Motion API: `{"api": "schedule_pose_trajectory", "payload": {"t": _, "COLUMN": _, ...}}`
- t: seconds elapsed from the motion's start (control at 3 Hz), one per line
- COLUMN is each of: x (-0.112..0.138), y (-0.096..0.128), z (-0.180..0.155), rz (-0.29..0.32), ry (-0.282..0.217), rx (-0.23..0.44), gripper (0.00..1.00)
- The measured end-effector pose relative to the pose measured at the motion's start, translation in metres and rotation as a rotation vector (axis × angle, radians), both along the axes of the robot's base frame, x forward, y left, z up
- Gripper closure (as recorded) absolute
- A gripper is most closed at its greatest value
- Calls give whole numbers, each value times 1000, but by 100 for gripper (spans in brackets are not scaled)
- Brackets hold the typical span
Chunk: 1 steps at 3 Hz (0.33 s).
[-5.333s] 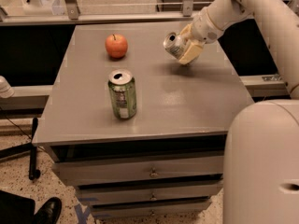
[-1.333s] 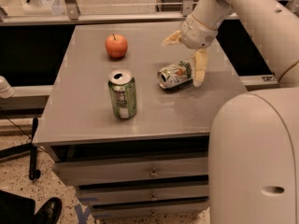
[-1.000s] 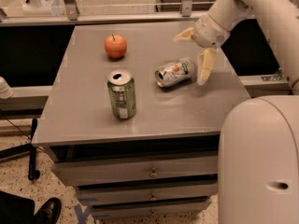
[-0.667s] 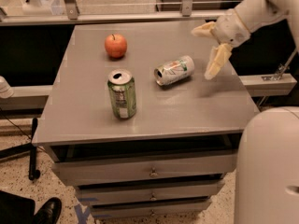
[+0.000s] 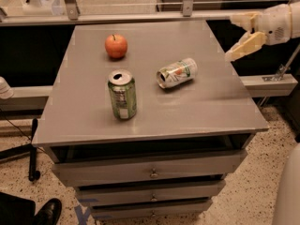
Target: Knock 7up can over
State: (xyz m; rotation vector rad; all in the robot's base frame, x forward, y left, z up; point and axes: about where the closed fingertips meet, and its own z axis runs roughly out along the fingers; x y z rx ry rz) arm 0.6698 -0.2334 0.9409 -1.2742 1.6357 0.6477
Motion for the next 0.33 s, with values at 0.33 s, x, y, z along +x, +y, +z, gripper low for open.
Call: {"api": "schedule_pose_trajectory", "payload": {"t": 0.33, "x": 2, "y": -4, "z": 5, "rz": -22, "ry": -4, "rx": 29, "gripper": 0}}
